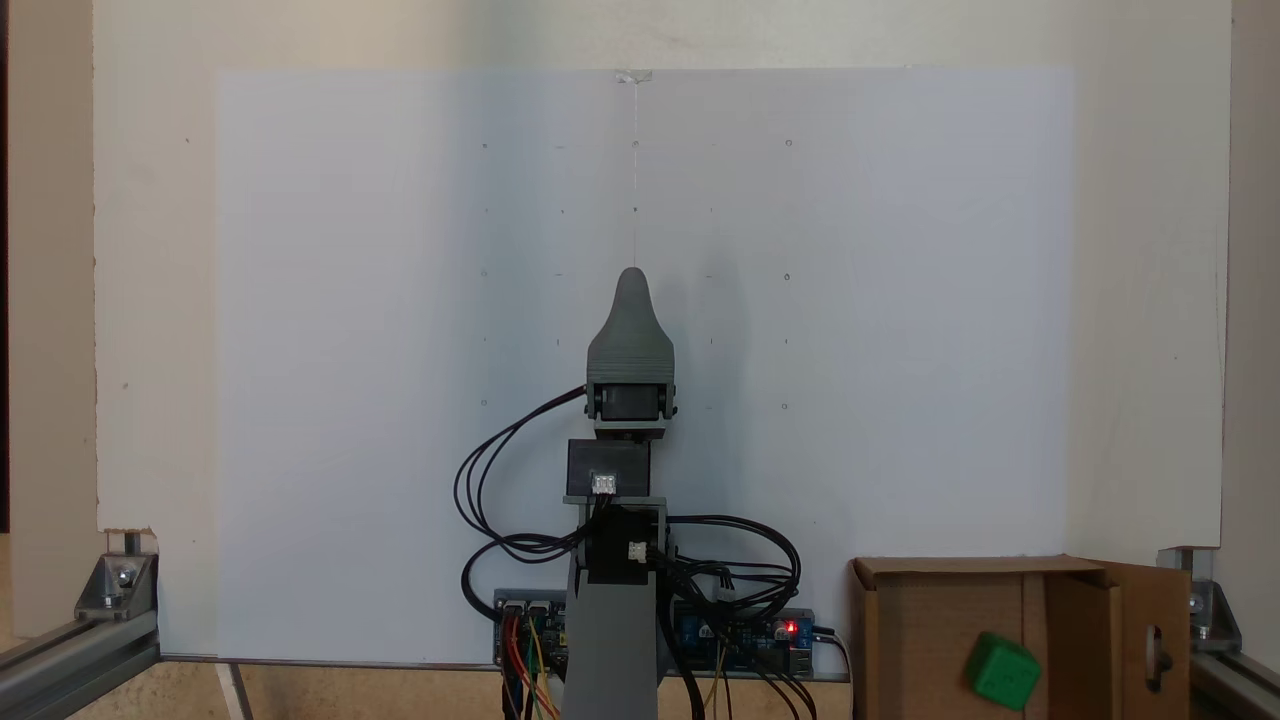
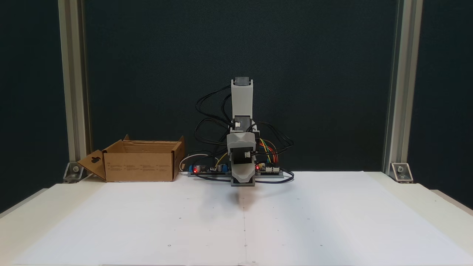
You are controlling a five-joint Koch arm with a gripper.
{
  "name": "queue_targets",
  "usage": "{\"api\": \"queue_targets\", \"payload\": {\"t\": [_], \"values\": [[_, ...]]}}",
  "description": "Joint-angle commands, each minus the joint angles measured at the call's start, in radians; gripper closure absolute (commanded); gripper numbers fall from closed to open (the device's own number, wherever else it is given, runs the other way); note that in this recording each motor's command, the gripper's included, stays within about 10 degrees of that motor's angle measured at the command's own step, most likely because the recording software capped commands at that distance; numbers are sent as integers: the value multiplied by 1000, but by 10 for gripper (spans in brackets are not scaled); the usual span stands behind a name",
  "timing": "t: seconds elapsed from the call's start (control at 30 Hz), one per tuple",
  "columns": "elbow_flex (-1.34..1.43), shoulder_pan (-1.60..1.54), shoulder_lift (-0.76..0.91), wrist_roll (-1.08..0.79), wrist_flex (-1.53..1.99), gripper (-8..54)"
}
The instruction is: Grasp a green dice and put it in the bin.
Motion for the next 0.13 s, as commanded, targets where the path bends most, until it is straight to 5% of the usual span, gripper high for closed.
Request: {"api": "queue_targets", "payload": {"t": [0.0, 0.1], "values": [[175, 5, 107, -41, -175, -2], [175, 2, 107, -41, -175, -1]]}}
